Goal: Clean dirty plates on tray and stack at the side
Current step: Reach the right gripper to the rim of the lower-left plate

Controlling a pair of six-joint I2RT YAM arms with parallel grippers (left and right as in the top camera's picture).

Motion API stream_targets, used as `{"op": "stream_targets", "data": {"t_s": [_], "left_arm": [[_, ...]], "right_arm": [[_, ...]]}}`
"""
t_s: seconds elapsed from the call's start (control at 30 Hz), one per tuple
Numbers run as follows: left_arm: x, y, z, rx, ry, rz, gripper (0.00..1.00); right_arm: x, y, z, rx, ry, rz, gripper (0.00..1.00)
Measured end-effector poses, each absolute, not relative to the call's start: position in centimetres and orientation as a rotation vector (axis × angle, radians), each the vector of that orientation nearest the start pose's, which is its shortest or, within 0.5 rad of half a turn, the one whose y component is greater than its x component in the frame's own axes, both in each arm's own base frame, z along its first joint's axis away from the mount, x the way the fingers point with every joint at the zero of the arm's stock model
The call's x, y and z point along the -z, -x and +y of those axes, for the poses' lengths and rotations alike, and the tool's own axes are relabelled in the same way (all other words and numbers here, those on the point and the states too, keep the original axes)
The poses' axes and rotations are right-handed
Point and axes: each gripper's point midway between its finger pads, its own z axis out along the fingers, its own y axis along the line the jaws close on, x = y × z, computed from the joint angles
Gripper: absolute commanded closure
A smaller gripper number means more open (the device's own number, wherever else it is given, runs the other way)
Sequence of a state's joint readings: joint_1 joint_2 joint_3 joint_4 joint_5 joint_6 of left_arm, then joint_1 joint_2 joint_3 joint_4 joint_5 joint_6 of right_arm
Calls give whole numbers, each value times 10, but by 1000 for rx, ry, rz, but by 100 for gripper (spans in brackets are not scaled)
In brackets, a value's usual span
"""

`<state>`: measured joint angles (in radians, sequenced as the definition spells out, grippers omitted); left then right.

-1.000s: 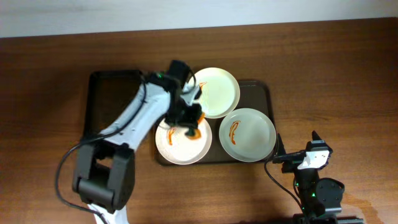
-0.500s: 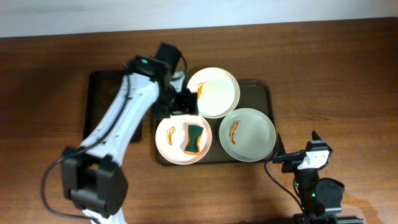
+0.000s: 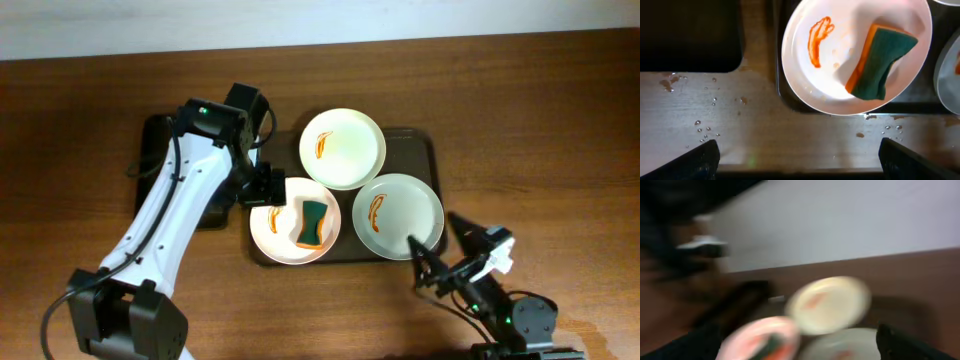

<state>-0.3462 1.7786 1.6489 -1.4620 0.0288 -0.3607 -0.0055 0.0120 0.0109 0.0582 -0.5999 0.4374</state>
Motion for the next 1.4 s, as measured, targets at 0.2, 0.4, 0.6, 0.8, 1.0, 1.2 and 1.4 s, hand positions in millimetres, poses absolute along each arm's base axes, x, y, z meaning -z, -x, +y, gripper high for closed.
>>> {"op": "stream_targets", "data": {"t_s": [0.2,0.4,0.6,0.8,1.0,1.2,1.4], "left_arm": [[-153,-302,-114,38,29,3160,0],[-151,-306,-116,48,41,3145,0],[-151,-305,-116,49,76,3151,3],[-151,-305,-116,51,82,3148,2],[-151,-306,-115,39,88,3146,1],[-151,-306,-115,40,88,3144,0],[-151,-308,-116,45,87,3135,0]], "right_arm": [[-263,-181,122,-1035,266,1460,2],[-305,-203,119,-908,288,2014,2],[-359,-262,124,-971,357,2239,58],[-263,-304,163,-943,417,2616,60],[-133,-339,194,-597,363,2977,52],[-76,-344,202,-531,334,3101,53],[-63,-341,224,-549,344,3084,57]]}}
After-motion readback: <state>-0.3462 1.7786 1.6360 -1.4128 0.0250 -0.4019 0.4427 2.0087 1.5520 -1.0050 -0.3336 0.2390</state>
